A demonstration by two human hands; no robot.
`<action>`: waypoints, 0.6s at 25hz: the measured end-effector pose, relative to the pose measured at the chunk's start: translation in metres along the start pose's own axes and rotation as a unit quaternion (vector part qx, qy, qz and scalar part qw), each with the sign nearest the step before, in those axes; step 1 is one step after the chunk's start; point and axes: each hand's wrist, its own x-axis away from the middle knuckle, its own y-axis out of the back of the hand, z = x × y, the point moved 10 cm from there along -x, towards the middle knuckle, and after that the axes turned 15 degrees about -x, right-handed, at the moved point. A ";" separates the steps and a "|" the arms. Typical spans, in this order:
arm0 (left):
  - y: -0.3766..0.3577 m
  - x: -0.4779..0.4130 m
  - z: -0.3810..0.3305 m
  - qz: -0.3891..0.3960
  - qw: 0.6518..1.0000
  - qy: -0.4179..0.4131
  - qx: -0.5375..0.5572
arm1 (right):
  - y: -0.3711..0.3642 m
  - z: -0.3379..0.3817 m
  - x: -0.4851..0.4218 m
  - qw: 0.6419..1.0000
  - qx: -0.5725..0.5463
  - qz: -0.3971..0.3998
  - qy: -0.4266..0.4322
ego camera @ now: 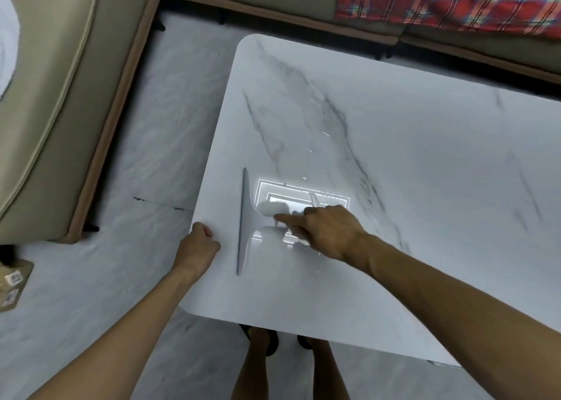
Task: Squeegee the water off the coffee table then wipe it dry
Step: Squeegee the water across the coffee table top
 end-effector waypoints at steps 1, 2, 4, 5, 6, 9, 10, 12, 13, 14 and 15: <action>0.002 -0.002 -0.004 -0.006 1.000 -0.012 0.000 | 0.004 -0.016 0.011 1.000 -0.008 -0.011 -0.013; 0.004 -0.003 -0.010 -0.015 0.999 -0.027 0.004 | 0.009 -0.034 0.026 0.999 -0.019 -0.021 -0.032; 0.011 -0.004 -0.019 -0.035 0.998 -0.058 0.017 | 0.020 -0.073 0.057 0.996 -0.027 -0.036 -0.079; 0.015 -0.004 -0.024 -0.040 0.997 -0.067 0.023 | 0.026 -0.089 0.072 0.993 -0.021 -0.040 -0.107; 0.019 -0.005 -0.028 -0.043 0.996 -0.074 0.028 | 0.032 -0.103 0.087 0.990 -0.013 -0.045 -0.135; 0.029 -0.008 -0.041 -0.042 0.994 -0.088 0.041 | 0.050 -0.114 0.112 0.984 0.012 -0.051 -0.170; 0.032 -0.010 -0.044 -0.043 0.994 -0.083 0.055 | 0.053 -0.107 0.108 0.986 0.013 -0.049 -0.161; 0.037 -0.014 -0.049 -0.046 0.993 -0.069 0.086 | 0.063 -0.083 0.080 0.991 -0.001 -0.052 -0.123; 0.040 -0.017 -0.052 -0.050 0.993 -0.064 0.091 | 0.066 -0.068 0.056 0.994 -0.011 -0.054 -0.099; 0.043 -0.021 -0.056 -0.057 0.992 -0.063 0.090 | 0.069 -0.054 0.029 0.995 -0.020 -0.055 -0.080; 0.047 -0.024 -0.060 -0.067 0.992 -0.064 0.087 | 0.069 -0.043 0.003 0.996 -0.026 -0.052 -0.067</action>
